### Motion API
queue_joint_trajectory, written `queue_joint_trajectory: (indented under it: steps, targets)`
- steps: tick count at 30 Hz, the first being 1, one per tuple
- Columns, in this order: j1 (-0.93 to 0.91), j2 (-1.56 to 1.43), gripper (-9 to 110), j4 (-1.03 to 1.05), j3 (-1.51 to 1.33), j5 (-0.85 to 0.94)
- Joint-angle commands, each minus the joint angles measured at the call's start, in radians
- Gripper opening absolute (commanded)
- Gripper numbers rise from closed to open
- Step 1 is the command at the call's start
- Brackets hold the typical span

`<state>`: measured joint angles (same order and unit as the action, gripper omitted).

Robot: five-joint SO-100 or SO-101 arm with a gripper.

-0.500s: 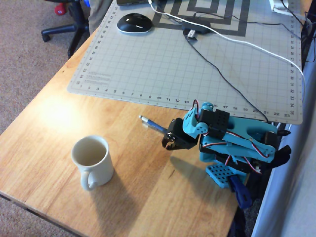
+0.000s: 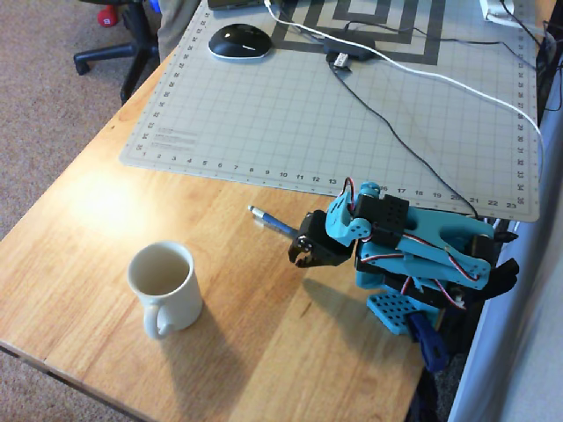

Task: Grasp a pen and put it in a mug.

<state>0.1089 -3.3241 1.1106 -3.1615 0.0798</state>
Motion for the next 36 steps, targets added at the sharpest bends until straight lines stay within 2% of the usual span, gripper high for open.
queue_joint_trajectory:
  steps: [1,5,8,16,23,27,31,36]
  targets:
    - [-0.009,-0.015,3,-0.005,0.028,-0.009]
    - [-0.012,0.064,3,-0.012,0.08,-0.034]
    - [-0.011,0.207,3,-0.012,0.183,-0.161]
    - [-0.014,0.503,6,-0.014,0.491,-0.687]
    - [-0.095,0.719,20,-0.014,0.647,-1.2]
    - [-0.14,0.861,27,-0.02,0.721,-1.422]
    - [-0.153,1.003,31,-0.132,0.749,-1.525]
    - [-0.161,1.161,32,-0.322,0.746,-1.54]
